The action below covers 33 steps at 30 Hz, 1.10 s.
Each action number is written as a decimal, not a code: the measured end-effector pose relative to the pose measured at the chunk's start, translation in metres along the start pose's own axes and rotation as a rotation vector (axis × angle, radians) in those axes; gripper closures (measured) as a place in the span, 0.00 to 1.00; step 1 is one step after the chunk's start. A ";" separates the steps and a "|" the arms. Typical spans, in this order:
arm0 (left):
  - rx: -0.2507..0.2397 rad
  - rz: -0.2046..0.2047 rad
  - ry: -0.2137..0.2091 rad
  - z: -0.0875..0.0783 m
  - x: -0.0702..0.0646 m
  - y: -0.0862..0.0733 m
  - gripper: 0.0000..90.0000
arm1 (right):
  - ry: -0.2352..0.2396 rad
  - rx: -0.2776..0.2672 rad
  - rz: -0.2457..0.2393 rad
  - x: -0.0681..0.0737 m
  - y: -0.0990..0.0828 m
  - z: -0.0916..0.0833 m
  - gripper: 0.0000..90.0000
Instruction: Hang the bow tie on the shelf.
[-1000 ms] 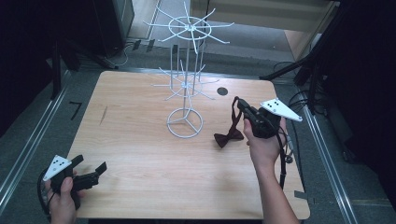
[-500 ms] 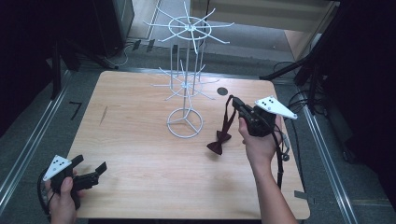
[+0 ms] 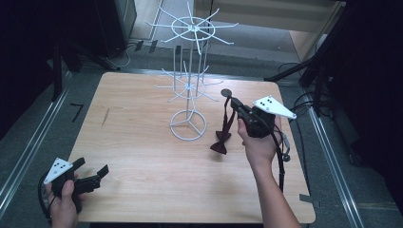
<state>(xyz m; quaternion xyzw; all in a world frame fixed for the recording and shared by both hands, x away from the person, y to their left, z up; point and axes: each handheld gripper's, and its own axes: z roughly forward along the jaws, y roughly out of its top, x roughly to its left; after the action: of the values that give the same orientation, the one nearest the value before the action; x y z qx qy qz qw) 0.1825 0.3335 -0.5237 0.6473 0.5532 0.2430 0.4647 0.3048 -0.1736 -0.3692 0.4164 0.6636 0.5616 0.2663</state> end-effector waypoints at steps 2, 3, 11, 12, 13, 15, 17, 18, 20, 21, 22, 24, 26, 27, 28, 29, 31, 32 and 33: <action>0.000 0.000 0.000 0.000 0.000 0.000 0.00 | 0.005 0.003 -0.005 0.002 0.001 0.001 1.00; 0.000 0.000 0.000 0.000 0.000 0.000 0.00 | 0.007 0.005 -0.009 0.003 0.001 0.002 1.00; 0.000 0.001 -0.001 0.000 0.000 0.000 0.00 | 0.027 0.008 -0.011 0.006 0.003 0.007 1.00; 0.000 0.001 -0.001 0.000 0.000 0.000 0.00 | 0.030 0.008 -0.011 0.006 0.003 0.007 1.00; 0.000 0.003 0.000 0.000 0.000 0.000 0.00 | 0.034 0.011 -0.006 0.006 0.003 0.008 1.00; -0.001 0.002 -0.001 0.000 0.000 0.000 0.00 | 0.038 0.013 -0.006 0.005 0.003 0.010 1.00; 0.000 0.002 0.000 0.000 0.000 0.000 0.00 | 0.043 0.013 -0.002 0.006 0.004 0.012 1.00; 0.000 0.002 -0.001 0.000 0.000 0.000 0.00 | 0.050 0.014 -0.006 0.007 0.005 0.013 1.00; -0.001 0.003 0.000 0.000 0.000 0.000 0.00 | 0.054 0.017 -0.009 0.008 0.006 0.014 1.00; -0.001 0.003 0.000 0.000 0.000 0.000 0.00 | 0.055 0.018 -0.015 0.009 0.006 0.016 1.00; -0.002 0.004 0.000 0.000 0.000 0.000 0.00 | 0.056 0.022 -0.015 0.009 0.006 0.017 1.00; -0.001 0.002 -0.001 0.000 0.000 0.000 0.00 | 0.050 0.031 -0.019 0.009 0.006 0.020 1.00; -0.002 0.001 -0.001 0.000 0.000 0.000 0.00 | 0.044 0.036 -0.017 0.008 0.006 0.023 1.00; -0.002 0.001 -0.001 0.000 0.000 0.000 0.00 | 0.040 0.042 -0.012 0.006 0.005 0.025 1.00; -0.001 0.001 -0.002 0.000 0.000 0.000 0.00 | 0.038 0.045 -0.012 0.005 0.005 0.027 1.00; -0.001 0.002 -0.001 0.000 0.000 0.000 0.00 | 0.035 0.049 -0.010 0.004 0.005 0.029 1.00; -0.001 0.001 -0.002 0.000 0.000 0.000 0.00 | 0.033 0.058 0.003 0.001 0.004 0.032 1.00; -0.002 0.000 -0.002 0.000 0.000 0.000 0.00 | 0.032 0.060 0.005 0.001 0.004 0.034 1.00; -0.002 0.000 -0.002 0.000 0.000 0.000 0.00 | 0.031 0.066 0.010 0.000 0.004 0.035 1.00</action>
<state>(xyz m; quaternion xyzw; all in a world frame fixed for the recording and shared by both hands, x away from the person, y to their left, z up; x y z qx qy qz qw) 0.1824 0.3335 -0.5237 0.6472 0.5524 0.2427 0.4658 0.3346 -0.1553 -0.3737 0.4193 0.6838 0.5471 0.2392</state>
